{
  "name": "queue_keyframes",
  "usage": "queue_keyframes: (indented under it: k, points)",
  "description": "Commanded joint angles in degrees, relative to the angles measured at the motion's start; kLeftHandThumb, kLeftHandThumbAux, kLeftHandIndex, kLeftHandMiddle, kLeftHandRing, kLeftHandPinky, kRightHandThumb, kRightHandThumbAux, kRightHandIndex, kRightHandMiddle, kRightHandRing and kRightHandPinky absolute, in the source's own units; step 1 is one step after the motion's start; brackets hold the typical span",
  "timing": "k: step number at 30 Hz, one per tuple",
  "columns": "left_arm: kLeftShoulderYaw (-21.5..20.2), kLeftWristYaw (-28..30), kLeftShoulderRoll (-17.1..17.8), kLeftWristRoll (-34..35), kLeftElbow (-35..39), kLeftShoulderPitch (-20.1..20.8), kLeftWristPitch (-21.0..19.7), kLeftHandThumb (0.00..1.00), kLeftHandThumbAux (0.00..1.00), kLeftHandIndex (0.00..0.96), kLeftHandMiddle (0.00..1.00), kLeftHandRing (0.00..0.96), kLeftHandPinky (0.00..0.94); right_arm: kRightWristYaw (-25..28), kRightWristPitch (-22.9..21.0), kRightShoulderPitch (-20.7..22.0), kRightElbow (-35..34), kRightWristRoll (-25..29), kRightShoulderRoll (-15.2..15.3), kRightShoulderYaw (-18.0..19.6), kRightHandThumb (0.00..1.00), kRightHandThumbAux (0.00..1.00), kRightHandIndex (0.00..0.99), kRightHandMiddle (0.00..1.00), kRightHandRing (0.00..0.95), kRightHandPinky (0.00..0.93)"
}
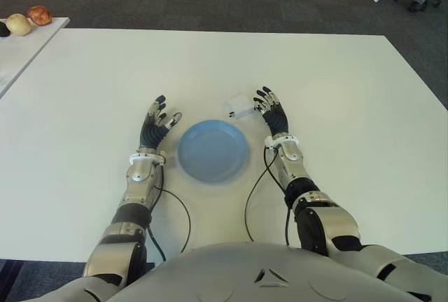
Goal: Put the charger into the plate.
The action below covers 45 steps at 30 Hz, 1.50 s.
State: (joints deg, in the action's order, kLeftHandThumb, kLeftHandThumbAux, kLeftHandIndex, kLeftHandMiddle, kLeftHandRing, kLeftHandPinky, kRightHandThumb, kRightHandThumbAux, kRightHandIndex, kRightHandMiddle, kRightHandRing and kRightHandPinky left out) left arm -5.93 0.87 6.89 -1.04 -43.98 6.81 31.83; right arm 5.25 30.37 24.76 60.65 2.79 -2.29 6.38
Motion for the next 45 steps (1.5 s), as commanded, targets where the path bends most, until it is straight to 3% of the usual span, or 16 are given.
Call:
queue_keyframes:
  k: [1, 12, 19, 27, 38, 45]
  points:
    - [0.40, 0.10, -1.12, 0.06, -4.06, -2.93, -2.60, 0.000, 0.586, 0.000, 0.051, 0.054, 0.069, -1.98, -2.55, -3.79, 3.76, -0.08, -0.29, 0.57, 0.231, 0.688, 0.093, 0.175, 0.196, 0.263]
    - [0.51, -0.23, -1.30, -0.18, -5.03, -2.40, -2.20, 0.000, 0.589, 0.000, 0.055, 0.059, 0.074, -10.93, -0.34, -2.72, 2.93, -4.25, 0.78, -1.01, 0.400, 0.634, 0.116, 0.155, 0.162, 0.192]
    - [0.33, 0.13, -1.64, 0.24, -6.29, -1.95, -1.55, 0.000, 0.595, 0.000, 0.052, 0.055, 0.069, -19.40, -1.10, -3.77, -7.00, -10.08, 1.34, -3.50, 0.492, 0.573, 0.089, 0.131, 0.135, 0.175]
    - [0.36, 0.05, -1.66, 0.18, -7.84, -1.22, -0.88, 0.000, 0.590, 0.000, 0.060, 0.062, 0.074, -30.71, -9.65, -3.48, -18.48, -19.51, 1.59, -7.00, 0.538, 0.487, 0.038, 0.038, 0.064, 0.131]
    - [0.79, -0.84, -2.10, -0.44, -9.46, -0.21, -1.72, 0.000, 0.572, 0.000, 0.062, 0.064, 0.069, -38.01, -16.51, 3.39, -18.43, -25.09, 2.33, -9.72, 0.552, 0.425, 0.002, 0.000, 0.002, 0.052]
    - [0.95, -1.42, -2.39, -0.68, -10.69, 0.74, -2.23, 0.000, 0.563, 0.000, 0.065, 0.066, 0.065, -40.58, -21.70, 6.02, -19.22, -29.68, 3.00, -13.31, 0.506, 0.362, 0.000, 0.000, 0.000, 0.024]
